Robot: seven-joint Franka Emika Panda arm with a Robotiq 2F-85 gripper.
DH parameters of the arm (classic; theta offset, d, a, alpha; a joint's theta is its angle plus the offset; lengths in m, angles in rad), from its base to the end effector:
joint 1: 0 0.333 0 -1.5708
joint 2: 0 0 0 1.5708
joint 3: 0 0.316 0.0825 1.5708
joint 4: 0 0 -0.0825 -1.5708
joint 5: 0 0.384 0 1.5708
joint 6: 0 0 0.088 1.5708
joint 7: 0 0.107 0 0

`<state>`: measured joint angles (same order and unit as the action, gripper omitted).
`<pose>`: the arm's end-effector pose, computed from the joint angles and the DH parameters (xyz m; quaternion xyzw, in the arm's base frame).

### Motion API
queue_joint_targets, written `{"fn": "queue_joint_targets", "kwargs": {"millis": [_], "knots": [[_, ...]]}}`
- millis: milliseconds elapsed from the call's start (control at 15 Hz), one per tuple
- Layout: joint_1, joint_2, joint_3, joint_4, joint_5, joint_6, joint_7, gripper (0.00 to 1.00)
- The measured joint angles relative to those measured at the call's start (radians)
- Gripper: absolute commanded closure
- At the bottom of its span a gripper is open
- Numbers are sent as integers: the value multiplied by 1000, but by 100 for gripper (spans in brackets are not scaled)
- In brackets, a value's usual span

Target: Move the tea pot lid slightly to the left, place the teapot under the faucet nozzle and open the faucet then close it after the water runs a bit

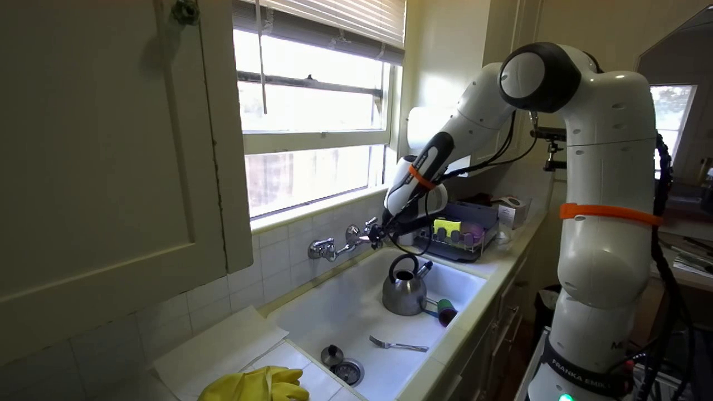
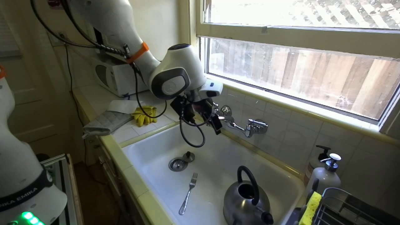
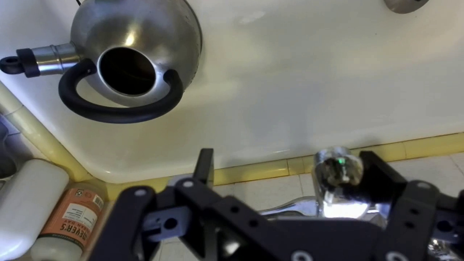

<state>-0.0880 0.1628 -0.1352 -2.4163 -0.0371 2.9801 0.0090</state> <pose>0.5174 -0.1149 0.2872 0.9753 -0.0932 0.1967 0.0383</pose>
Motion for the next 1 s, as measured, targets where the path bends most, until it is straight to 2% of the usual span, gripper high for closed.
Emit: {"fn": "queue_joint_targets", "kwargs": {"millis": [333,533,800,1000], "knots": [[-30,-104,14,-138,61,113,-37,0],[-66,-163,-25,-190,82,122,-19,0],[-121,-178,-82,-193,115,116,33,0],[-133,-130,-91,-150,143,72,87,0]]}}
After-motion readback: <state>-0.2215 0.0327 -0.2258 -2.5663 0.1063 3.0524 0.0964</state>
